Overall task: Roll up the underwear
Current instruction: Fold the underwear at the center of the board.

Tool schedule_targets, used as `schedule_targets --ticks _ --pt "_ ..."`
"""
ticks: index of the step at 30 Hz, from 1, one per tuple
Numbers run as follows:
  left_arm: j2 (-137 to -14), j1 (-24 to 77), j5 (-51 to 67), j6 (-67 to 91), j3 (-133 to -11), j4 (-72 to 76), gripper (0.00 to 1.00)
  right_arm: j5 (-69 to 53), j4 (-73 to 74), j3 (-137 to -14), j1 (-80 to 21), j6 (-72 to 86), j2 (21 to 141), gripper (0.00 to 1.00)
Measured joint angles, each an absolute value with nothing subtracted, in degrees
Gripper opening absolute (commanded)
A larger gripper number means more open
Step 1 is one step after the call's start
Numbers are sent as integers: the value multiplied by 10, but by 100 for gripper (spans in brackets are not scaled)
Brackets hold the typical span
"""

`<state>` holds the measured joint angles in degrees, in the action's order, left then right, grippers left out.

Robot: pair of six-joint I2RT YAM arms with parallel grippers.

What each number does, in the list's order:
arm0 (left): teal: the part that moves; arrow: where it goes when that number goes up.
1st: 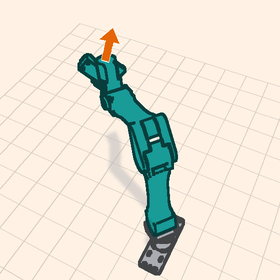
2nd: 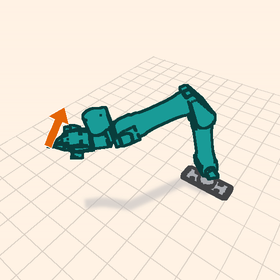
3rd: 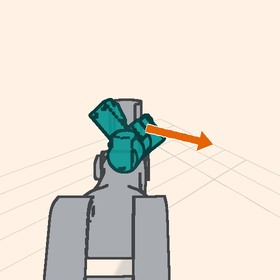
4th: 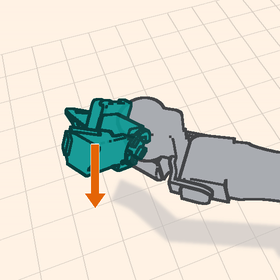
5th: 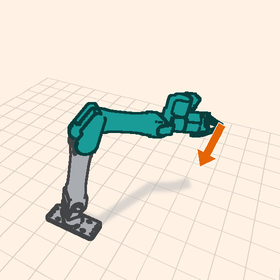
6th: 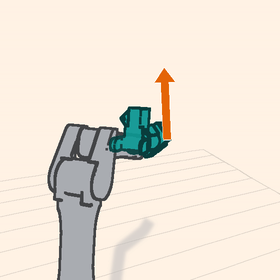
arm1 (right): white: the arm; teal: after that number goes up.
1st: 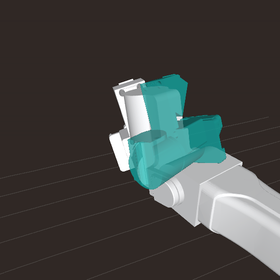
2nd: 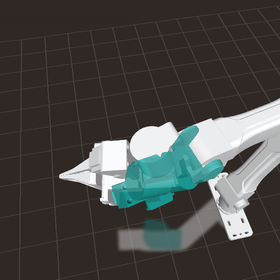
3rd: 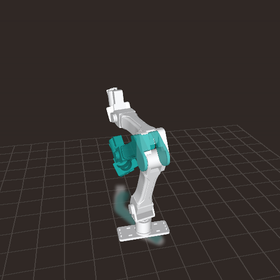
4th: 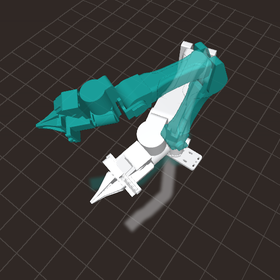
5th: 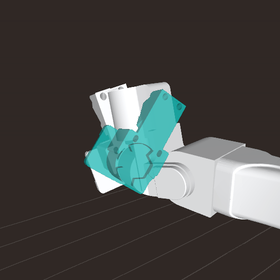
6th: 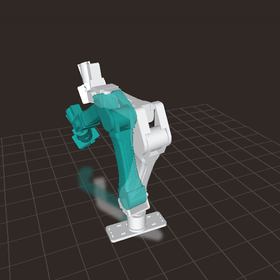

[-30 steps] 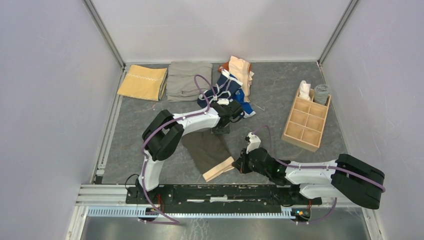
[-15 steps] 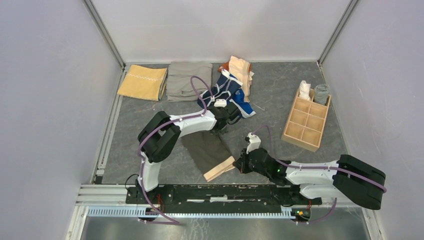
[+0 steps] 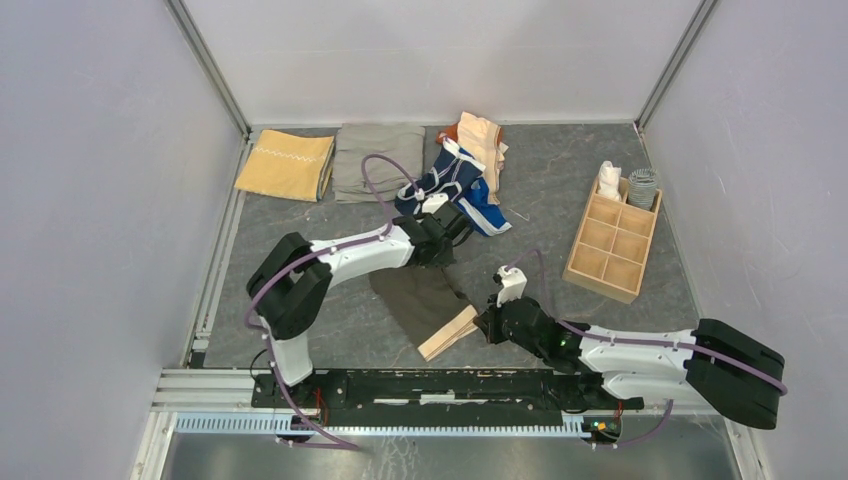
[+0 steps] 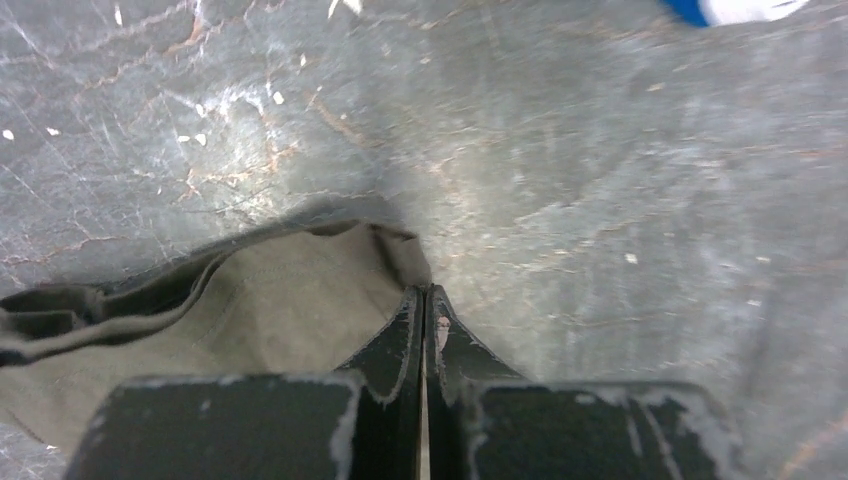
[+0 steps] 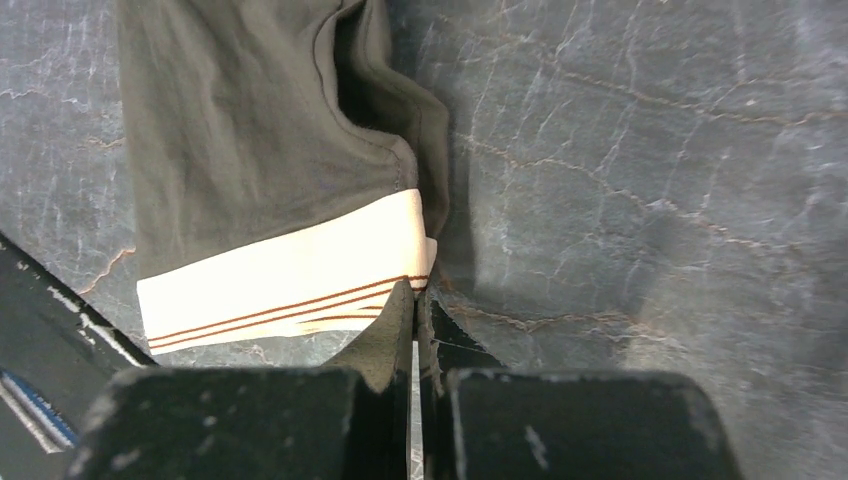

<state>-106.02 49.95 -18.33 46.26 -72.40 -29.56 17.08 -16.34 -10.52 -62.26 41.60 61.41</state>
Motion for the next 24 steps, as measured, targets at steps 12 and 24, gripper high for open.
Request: schedule_targets --ticks 12,24 --pt "-907 500 -175 456 -622 -194 2 208 -108 -126 -634 298 550 0" --pt "-820 500 -192 458 -509 -157 2 209 -60 -196 -696 162 558 0"
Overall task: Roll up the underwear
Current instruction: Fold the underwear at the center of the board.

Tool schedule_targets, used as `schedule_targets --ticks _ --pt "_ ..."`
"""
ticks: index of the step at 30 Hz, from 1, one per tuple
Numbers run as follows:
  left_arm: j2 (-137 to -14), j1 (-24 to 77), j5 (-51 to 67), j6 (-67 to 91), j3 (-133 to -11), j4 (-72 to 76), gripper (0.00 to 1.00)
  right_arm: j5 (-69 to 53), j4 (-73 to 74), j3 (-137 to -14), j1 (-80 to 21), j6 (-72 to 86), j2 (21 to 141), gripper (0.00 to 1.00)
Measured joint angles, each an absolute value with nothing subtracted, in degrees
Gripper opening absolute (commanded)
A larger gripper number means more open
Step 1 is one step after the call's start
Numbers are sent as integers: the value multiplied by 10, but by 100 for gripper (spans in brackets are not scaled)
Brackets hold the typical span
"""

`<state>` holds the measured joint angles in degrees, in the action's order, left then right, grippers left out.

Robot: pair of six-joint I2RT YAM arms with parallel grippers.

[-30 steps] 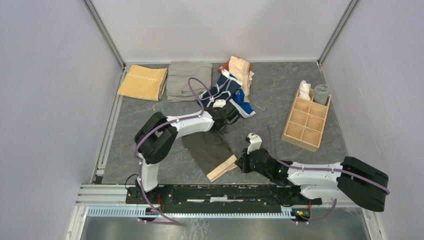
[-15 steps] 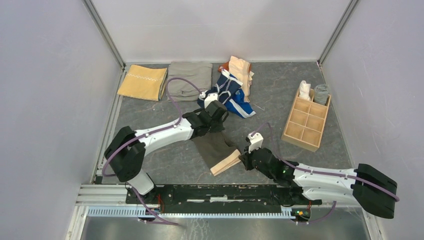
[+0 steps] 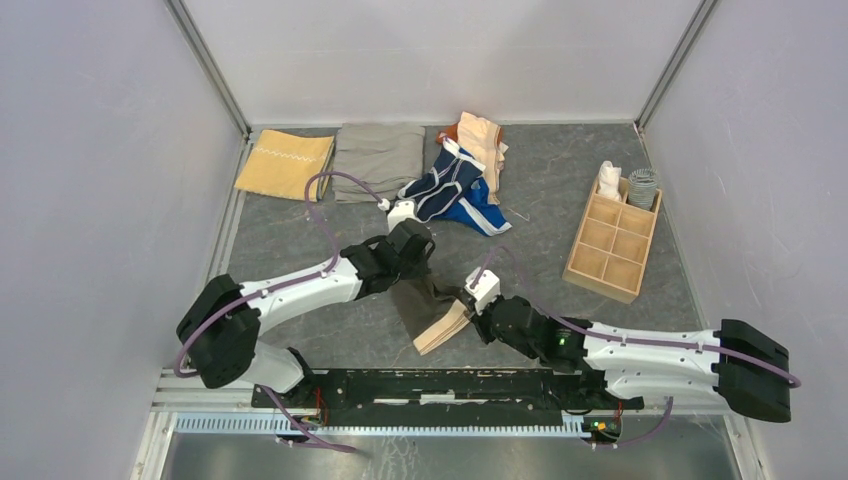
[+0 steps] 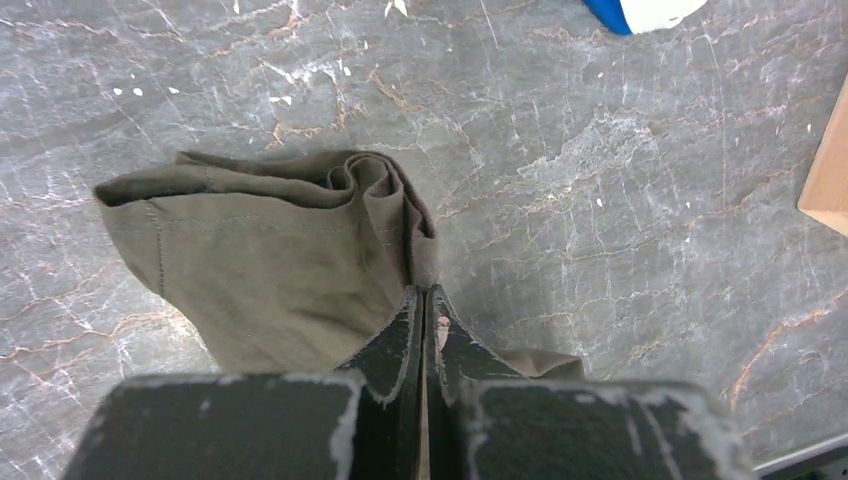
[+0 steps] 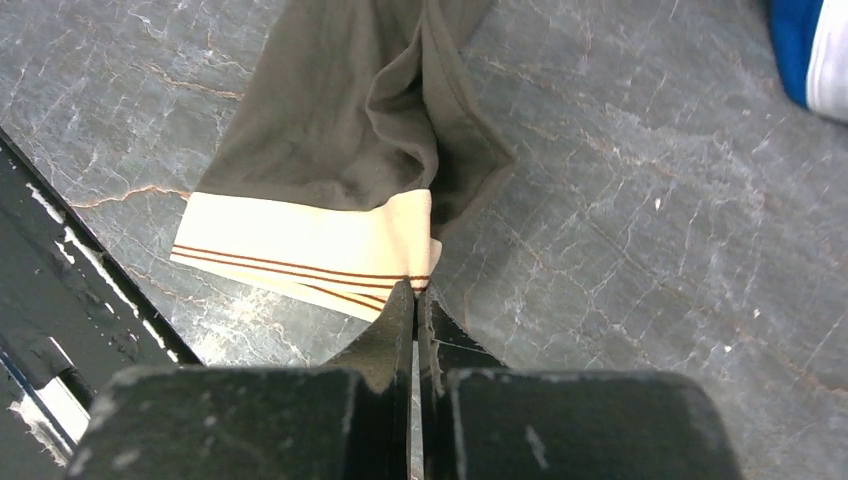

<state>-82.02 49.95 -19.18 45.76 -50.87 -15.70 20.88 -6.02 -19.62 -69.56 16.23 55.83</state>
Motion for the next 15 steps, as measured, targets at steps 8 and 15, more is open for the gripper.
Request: schedule_targets --ticks 8,15 --pt "-809 467 -211 466 -507 -142 2 263 3 -255 -716 105 585 0" --pt "-809 442 -209 469 -505 -108 2 289 53 -273 -716 72 595 0"
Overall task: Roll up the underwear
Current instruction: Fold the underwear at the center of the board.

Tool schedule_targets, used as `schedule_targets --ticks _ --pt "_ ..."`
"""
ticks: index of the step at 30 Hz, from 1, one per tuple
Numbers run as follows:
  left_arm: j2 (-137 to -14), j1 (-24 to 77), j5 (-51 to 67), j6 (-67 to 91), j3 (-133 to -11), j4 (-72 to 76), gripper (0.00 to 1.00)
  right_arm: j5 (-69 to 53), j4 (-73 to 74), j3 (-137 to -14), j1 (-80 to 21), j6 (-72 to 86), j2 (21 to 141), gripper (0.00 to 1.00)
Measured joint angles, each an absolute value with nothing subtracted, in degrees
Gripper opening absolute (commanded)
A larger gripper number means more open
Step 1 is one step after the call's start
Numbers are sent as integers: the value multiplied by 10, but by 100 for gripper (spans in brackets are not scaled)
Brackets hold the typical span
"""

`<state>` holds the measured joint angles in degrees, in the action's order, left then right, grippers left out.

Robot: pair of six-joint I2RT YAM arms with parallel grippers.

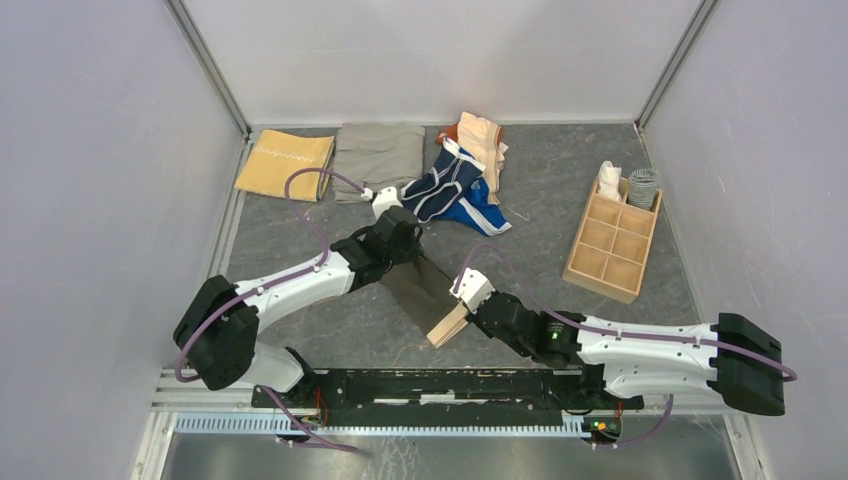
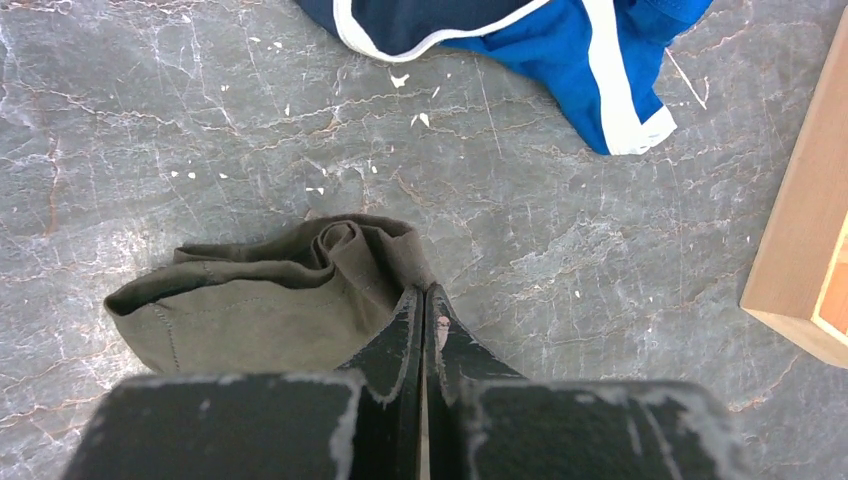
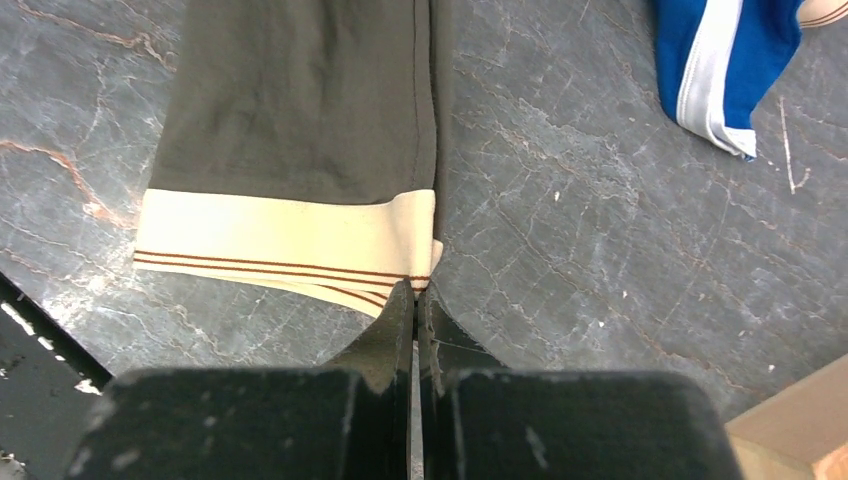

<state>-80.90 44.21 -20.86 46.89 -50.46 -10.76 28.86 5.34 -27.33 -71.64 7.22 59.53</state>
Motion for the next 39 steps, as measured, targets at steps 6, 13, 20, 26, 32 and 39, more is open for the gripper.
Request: schedule_targets --ticks 6,13,20,26,32,39 --pt "-805 434 -203 469 -465 -68 2 300 81 -297 -724 49 608 0" --pt "-760 430 -198 470 -417 -52 2 333 105 -333 -764 27 644 0" --pt "-707 428 -201 481 -376 -41 2 392 122 -365 -826 20 688 0" --pt "-677 427 -209 493 -337 -41 2 448 150 -408 -878 24 751 0" --pt "-648 422 -209 502 -312 -41 2 501 178 -427 -902 34 795 0" --pt "-653 409 -203 502 -314 -33 2 549 184 -427 -888 4 795 0"
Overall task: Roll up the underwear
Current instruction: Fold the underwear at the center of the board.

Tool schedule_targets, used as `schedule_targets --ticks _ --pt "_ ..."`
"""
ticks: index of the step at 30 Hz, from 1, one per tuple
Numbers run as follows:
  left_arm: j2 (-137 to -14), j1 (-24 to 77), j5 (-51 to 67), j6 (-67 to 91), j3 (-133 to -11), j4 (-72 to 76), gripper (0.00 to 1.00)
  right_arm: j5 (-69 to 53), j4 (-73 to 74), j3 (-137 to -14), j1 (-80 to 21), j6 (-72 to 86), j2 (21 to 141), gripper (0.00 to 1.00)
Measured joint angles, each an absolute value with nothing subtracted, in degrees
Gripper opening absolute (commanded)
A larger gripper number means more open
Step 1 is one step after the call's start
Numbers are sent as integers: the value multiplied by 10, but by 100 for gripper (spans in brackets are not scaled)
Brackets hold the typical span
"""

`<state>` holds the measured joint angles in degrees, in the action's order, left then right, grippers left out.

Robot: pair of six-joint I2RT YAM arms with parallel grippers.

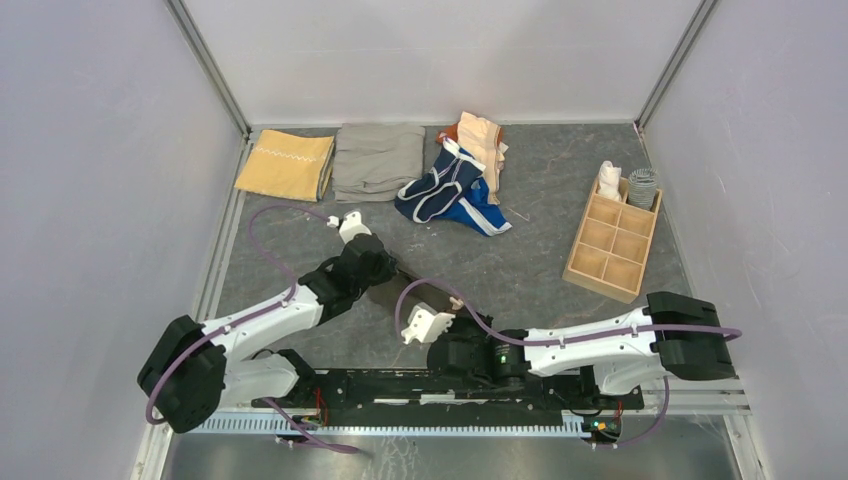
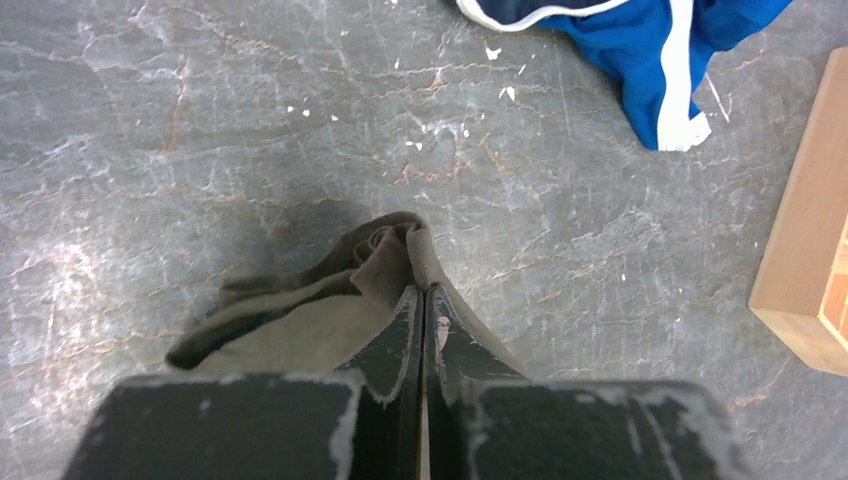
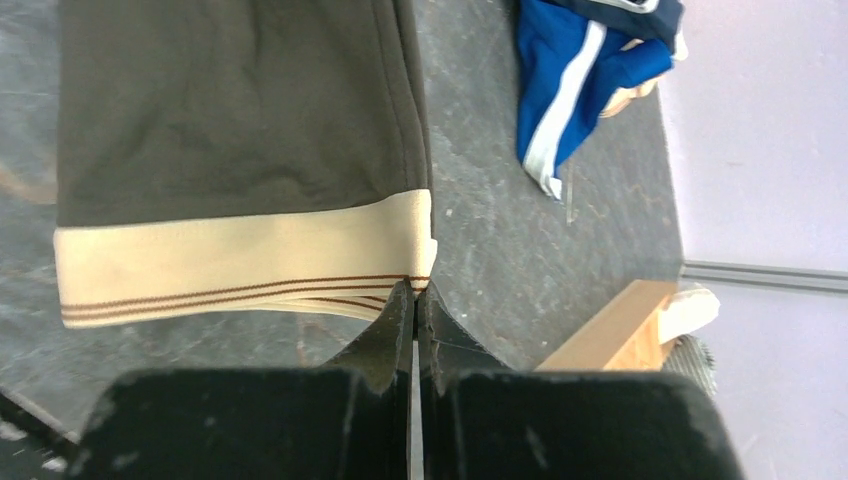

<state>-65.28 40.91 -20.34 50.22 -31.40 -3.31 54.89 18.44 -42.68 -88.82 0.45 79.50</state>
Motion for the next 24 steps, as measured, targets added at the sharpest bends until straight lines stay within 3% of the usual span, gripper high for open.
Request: schedule_targets --ticks 11,24 --pt "-685 398 -190 502 -342 6 2 554 149 -419 -845 -122 763 0" --pt "-573 398 -166 510 -245 6 2 510 130 -381 -878 -149 763 0"
